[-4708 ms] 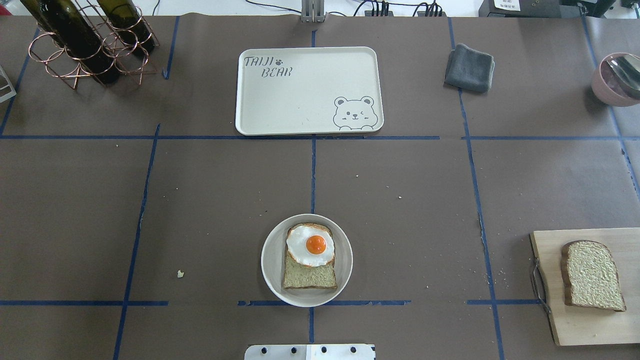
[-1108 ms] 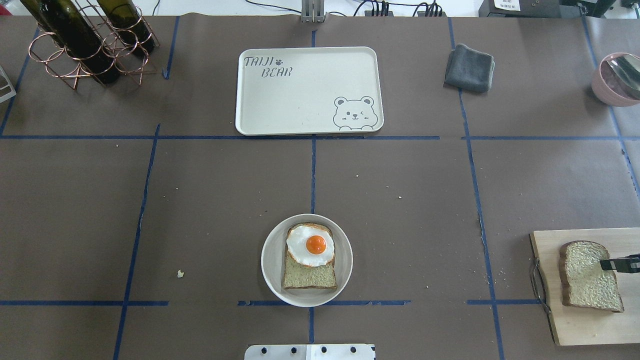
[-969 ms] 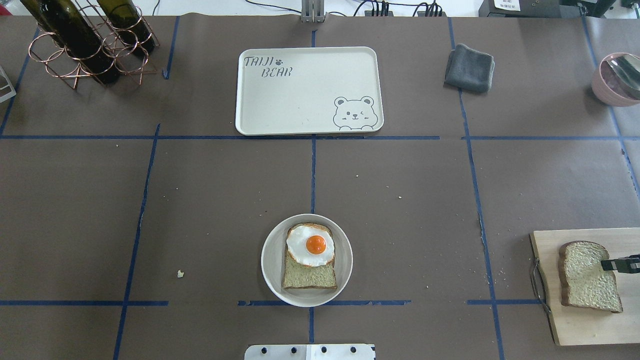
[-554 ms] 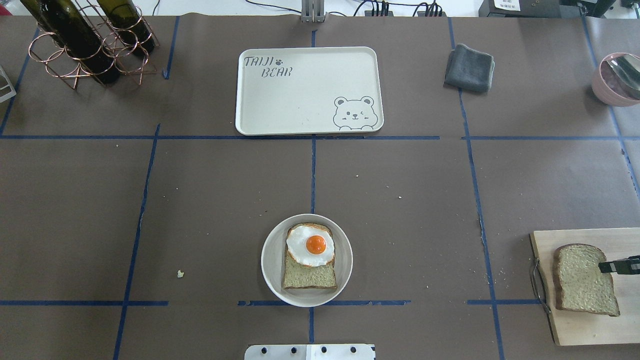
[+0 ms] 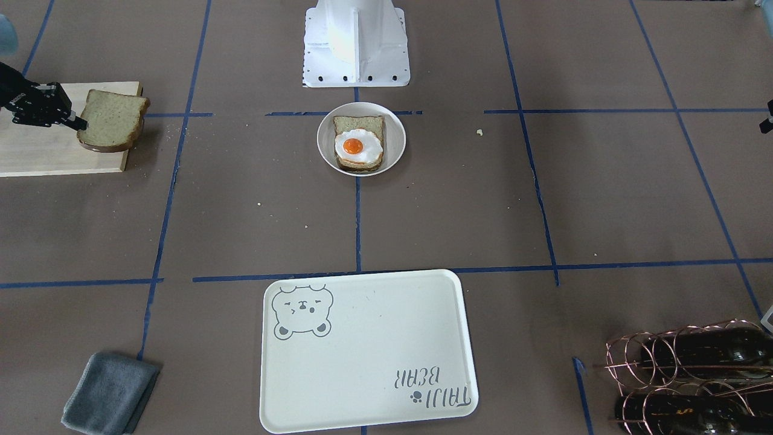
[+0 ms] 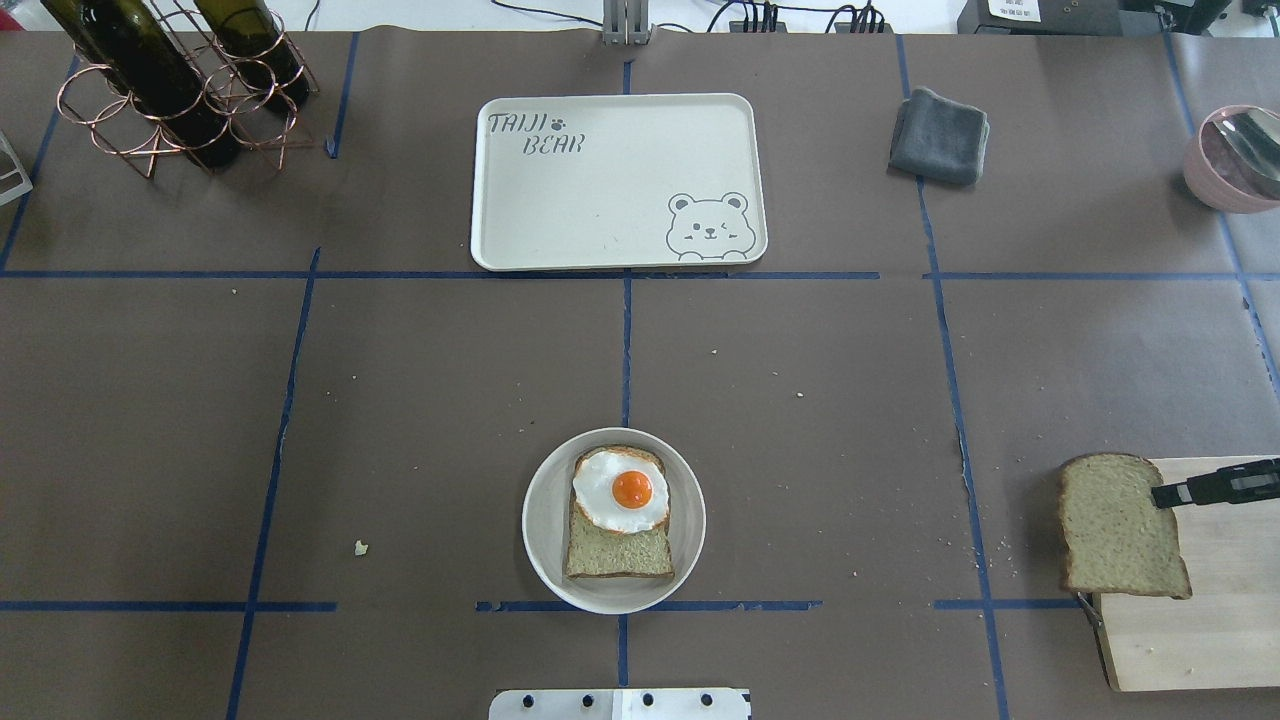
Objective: Make sandwich and place on tray
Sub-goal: 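Carry the bread with the right gripper over the egg toast on the plate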
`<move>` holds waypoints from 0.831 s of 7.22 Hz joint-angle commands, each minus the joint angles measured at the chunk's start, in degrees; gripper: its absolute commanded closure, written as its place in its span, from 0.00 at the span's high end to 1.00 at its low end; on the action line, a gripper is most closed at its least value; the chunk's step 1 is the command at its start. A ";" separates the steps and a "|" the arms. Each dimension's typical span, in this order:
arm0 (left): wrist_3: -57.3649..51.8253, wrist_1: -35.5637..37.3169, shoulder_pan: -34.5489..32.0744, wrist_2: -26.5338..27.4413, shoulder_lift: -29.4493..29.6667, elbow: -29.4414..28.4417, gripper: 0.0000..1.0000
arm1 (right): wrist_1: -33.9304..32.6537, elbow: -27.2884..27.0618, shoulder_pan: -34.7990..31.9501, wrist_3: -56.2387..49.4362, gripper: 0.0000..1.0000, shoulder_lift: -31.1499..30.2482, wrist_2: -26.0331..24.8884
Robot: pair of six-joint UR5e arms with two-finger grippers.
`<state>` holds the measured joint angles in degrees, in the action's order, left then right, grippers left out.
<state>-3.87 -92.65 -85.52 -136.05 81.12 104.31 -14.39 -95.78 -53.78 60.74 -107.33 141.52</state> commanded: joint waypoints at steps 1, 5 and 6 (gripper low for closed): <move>0.00 -0.07 0.00 0.00 0.00 0.02 1.00 | -0.37 0.68 1.30 10.21 0.00 12.86 1.12; 0.00 -0.34 0.09 0.00 0.26 -0.07 1.00 | -10.44 0.51 16.20 21.53 0.00 32.31 -13.39; 0.00 -0.16 0.09 0.00 0.78 -0.16 1.00 | -13.18 0.68 19.91 22.49 0.00 35.31 -17.21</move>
<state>-3.87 -92.89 -85.44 -136.09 81.45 104.22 -24.00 -95.17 -38.93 82.06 -76.24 130.15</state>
